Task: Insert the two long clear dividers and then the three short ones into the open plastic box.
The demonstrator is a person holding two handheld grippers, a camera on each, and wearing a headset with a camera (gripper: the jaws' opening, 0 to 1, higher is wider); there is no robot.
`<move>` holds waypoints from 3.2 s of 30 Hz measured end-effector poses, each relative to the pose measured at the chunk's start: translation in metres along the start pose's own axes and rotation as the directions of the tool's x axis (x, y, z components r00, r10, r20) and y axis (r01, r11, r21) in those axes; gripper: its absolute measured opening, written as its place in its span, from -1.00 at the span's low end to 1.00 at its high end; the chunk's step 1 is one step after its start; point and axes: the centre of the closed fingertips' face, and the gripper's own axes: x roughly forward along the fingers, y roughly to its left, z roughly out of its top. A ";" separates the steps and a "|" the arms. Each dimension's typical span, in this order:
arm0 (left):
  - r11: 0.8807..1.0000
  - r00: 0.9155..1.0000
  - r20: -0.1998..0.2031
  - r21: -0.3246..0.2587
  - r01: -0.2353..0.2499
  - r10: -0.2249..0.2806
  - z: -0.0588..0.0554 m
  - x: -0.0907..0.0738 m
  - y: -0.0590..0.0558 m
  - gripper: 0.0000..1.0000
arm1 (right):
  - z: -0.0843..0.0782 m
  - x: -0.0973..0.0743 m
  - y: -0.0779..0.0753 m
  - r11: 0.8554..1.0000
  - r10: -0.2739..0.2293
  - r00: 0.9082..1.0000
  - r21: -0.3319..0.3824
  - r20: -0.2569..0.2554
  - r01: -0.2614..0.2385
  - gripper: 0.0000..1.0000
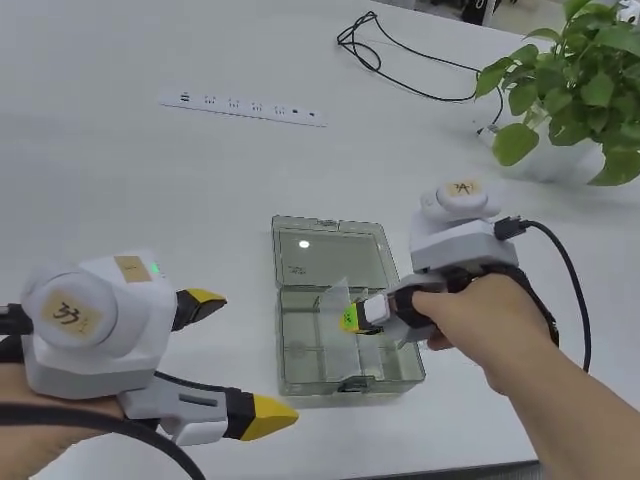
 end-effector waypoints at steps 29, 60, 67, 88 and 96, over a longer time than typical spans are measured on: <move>1.000 1.000 -0.011 -0.006 -0.009 0.009 -0.003 0.001 -0.001 0.78 | -0.005 0.004 0.014 0.973 -0.058 0.998 -0.223 -0.013 0.053 -0.86; 0.999 0.999 -0.020 -0.008 -0.040 0.040 0.002 0.001 -0.003 0.80 | -0.008 0.028 0.008 0.980 0.098 0.994 -0.176 0.043 -0.089 -0.75; 0.998 0.998 -0.020 -0.013 -0.068 0.068 0.003 -0.004 -0.006 0.81 | -0.009 0.024 0.011 0.977 0.136 0.989 -0.174 0.063 -0.123 -0.69; 0.983 0.984 0.000 -0.045 -0.179 0.179 0.013 -0.018 -0.020 0.81 | 0.005 -0.022 0.033 0.927 0.313 0.940 -0.260 0.135 -0.271 -0.47; 0.976 0.977 0.010 -0.046 -0.212 0.213 0.014 -0.018 -0.030 0.87 | 0.005 -0.042 0.038 0.884 0.367 0.922 -0.356 0.126 -0.303 -0.27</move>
